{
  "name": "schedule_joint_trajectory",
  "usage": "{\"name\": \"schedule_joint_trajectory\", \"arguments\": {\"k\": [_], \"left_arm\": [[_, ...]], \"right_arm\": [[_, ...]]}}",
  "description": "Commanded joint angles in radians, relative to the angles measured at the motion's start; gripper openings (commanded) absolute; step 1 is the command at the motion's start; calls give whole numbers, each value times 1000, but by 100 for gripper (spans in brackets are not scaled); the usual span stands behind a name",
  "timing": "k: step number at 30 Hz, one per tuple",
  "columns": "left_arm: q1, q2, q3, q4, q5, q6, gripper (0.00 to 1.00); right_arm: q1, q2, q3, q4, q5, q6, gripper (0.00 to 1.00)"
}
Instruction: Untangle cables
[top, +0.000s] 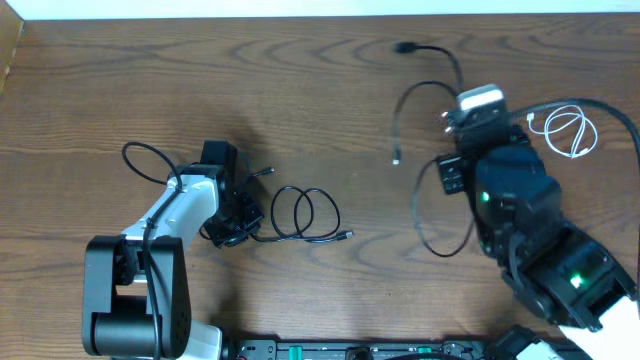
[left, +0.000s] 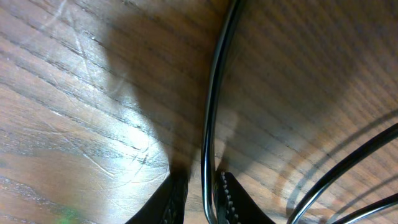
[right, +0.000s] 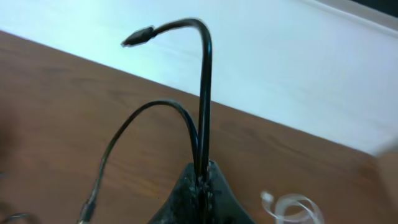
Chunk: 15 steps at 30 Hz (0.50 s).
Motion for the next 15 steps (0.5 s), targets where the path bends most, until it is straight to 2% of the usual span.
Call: {"name": "schedule_joint_trajectory", "arguments": {"k": [1,4,10,15], "left_arm": [[-1,2,-27,-1,-9,6,21],[-1,2,-27,0,-9,6,21],[-1,2,-27,4,-9,6,21],[-1,2,-27,6,-9,6,21]], "right_arm": [[-79,44,4,-3,108,2,1],[-167,95,4,10,103,-6,1],[-413,216,4,6,-68,1,1],[-615,321,4,-8,-178,102,1]]}}
